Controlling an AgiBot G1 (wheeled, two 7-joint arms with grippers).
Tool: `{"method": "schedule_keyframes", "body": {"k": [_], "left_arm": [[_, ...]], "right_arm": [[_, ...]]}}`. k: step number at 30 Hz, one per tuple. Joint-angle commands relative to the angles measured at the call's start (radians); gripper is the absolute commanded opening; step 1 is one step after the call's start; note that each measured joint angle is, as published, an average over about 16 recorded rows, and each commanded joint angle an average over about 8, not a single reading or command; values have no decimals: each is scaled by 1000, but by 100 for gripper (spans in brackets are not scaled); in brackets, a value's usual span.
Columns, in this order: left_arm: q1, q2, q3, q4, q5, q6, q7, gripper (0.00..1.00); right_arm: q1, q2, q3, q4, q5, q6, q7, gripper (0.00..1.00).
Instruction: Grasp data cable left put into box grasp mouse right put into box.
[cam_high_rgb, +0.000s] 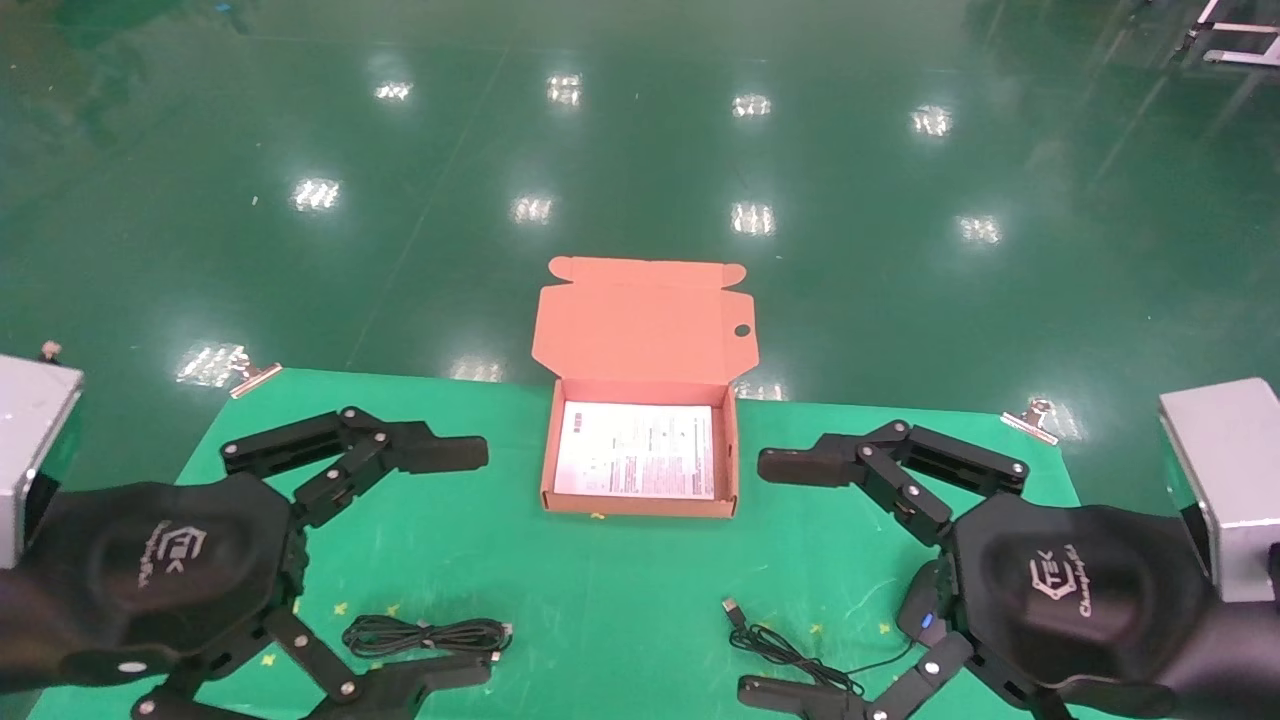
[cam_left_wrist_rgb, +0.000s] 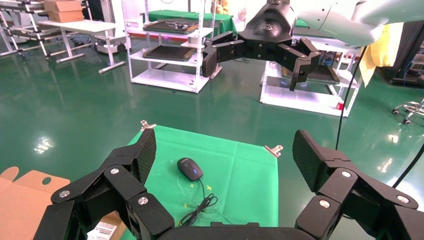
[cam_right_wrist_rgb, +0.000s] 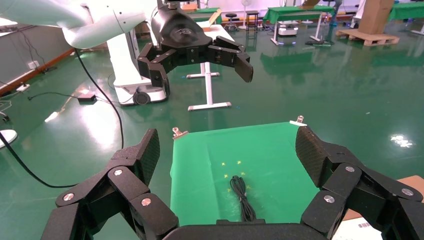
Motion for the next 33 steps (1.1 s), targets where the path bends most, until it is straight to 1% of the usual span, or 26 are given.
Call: {"method": "schedule_keyframes", "body": {"k": [1, 33], "left_arm": [[0, 0, 0, 0, 0, 0, 0, 100], [0, 0, 0, 0, 0, 0, 0, 100]], "right_arm": [[0, 0, 0, 0, 0, 0, 0, 100], [0, 0, 0, 0, 0, 0, 0, 100]]}}
